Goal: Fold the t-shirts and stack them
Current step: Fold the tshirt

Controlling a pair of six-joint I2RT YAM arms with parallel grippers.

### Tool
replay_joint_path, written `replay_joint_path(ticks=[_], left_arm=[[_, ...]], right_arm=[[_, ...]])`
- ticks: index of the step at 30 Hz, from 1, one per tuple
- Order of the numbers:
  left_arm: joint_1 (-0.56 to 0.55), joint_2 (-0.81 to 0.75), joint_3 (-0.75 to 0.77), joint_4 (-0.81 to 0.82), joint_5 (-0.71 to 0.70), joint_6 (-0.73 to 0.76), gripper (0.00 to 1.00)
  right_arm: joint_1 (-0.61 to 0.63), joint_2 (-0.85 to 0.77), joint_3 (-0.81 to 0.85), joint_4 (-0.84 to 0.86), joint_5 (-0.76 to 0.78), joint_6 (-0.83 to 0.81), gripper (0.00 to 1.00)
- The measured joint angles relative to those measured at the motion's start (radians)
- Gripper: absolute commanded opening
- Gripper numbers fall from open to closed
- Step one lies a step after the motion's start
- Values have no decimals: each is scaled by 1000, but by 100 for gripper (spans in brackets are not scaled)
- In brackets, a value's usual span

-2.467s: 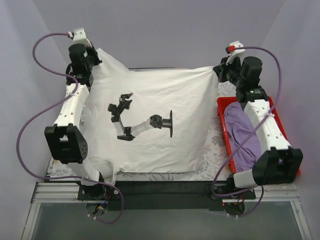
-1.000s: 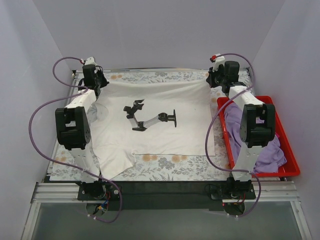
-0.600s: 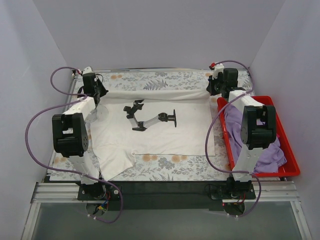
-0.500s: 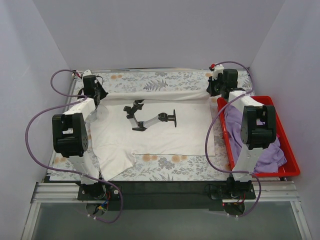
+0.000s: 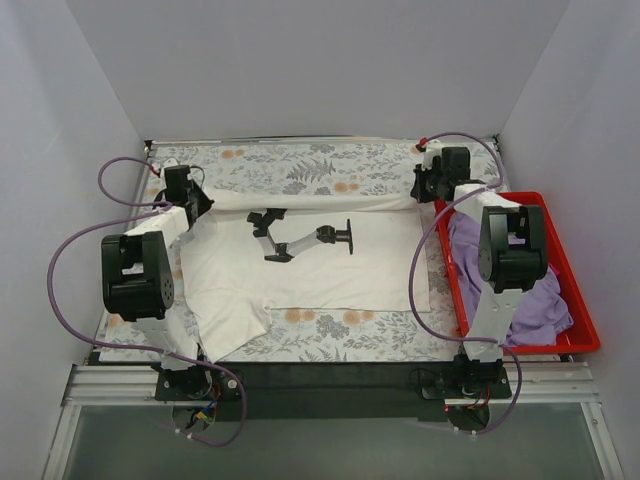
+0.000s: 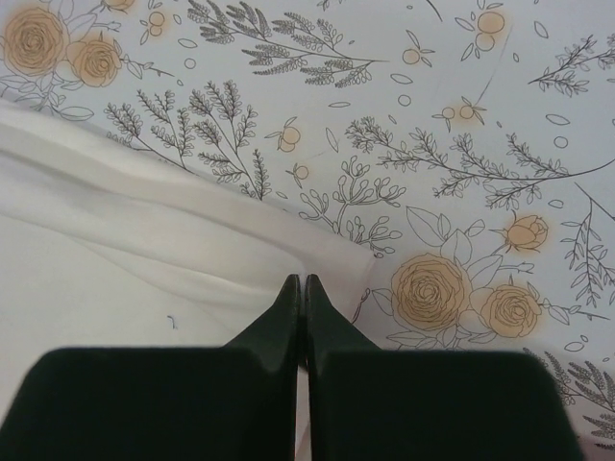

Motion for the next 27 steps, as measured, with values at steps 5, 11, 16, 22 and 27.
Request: replay_joint_path(ticks=[5, 11, 16, 22, 27], left_arm=[[11, 0, -21, -6, 9, -11, 0], [13, 1, -54, -7, 36, -37, 0], [14, 13, -76, -14, 51, -62, 0], [16, 14, -80, -24, 51, -78, 0], [16, 13, -77, -55, 51, -83, 14]], right_arm=[[-1, 18, -3, -11, 3, 7, 2], [-1, 36, -3, -28, -10, 19, 6], [-1, 40, -3, -40, -21, 29, 10], [0, 35, -3, -48, -40, 31, 25], [2, 6, -19, -73, -67, 37, 45]])
